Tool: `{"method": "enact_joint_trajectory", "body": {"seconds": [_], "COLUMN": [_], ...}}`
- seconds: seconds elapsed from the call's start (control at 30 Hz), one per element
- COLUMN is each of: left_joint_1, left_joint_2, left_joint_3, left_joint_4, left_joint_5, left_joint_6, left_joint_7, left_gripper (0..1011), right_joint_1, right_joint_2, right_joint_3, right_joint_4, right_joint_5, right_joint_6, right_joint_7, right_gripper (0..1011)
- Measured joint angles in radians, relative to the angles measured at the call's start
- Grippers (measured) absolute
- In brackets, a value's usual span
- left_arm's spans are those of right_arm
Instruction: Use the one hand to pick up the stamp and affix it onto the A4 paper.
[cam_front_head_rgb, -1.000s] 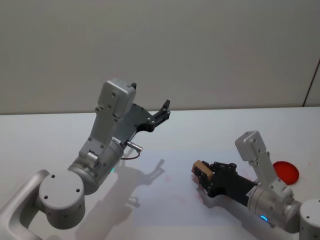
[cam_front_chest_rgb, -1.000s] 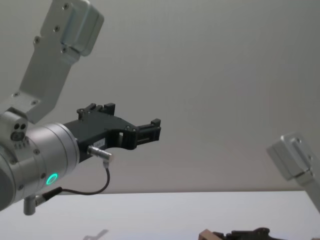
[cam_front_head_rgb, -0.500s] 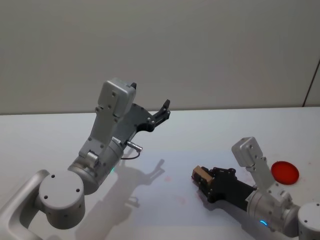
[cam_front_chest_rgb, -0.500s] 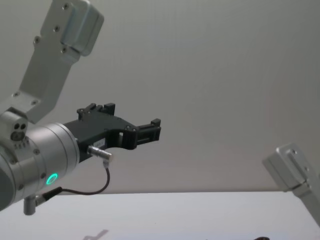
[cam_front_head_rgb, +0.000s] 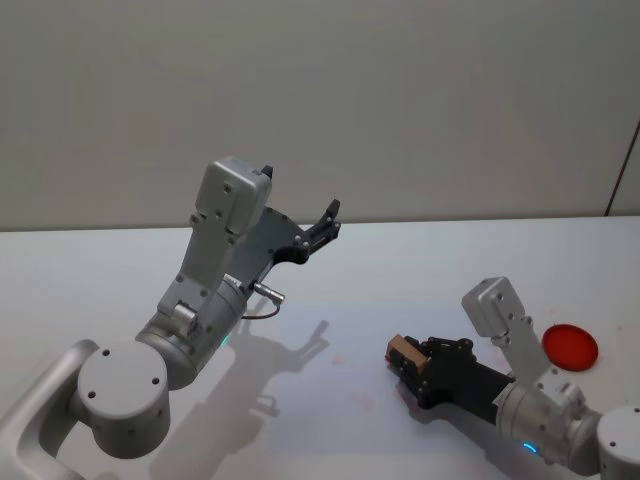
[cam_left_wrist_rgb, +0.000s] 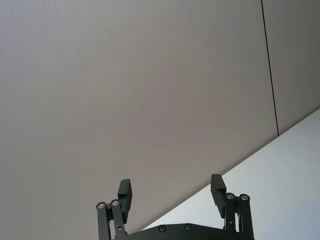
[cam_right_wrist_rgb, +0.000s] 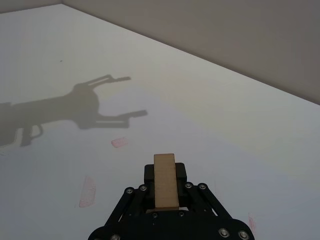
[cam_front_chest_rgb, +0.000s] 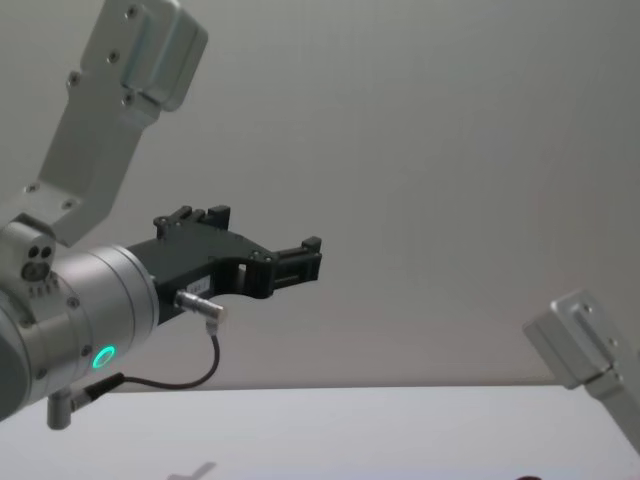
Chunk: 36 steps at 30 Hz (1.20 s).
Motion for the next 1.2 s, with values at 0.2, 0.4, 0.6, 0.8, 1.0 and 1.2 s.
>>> {"method": "enact_joint_trajectory", "body": {"seconds": [0.2, 0.4, 0.6, 0.8, 1.0, 1.2], "left_joint_1": [0.000, 0.000, 0.000, 0.000, 0.000, 0.000], "left_joint_2": [0.000, 0.000, 0.000, 0.000, 0.000, 0.000], "left_joint_3": [0.000, 0.000, 0.000, 0.000, 0.000, 0.000], "left_joint_4": [0.000, 0.000, 0.000, 0.000, 0.000, 0.000], "left_joint_5": [0.000, 0.000, 0.000, 0.000, 0.000, 0.000], "left_joint_6": [0.000, 0.000, 0.000, 0.000, 0.000, 0.000], "left_joint_7": [0.000, 0.000, 0.000, 0.000, 0.000, 0.000], "left_gripper": [1001, 1001, 1001, 1001, 1000, 1001], "right_joint_1": [0.000, 0.001, 0.007, 0.014, 0.016, 0.005], "right_joint_2": [0.001, -0.001, -0.009, -0.014, -0.011, 0.018], "right_joint_3": [0.001, 0.004, 0.009, 0.015, 0.027, 0.050], "right_joint_4": [0.000, -0.006, -0.035, -0.080, -0.128, -0.174], "right_joint_5": [0.008, 0.042, 0.094, 0.158, 0.214, 0.258], "right_joint_6": [0.000, -0.002, -0.014, -0.022, -0.025, -0.026], "right_joint_7": [0.000, -0.006, -0.009, -0.013, -0.016, -0.015], "right_gripper": [220, 220, 220, 220, 220, 220]}}
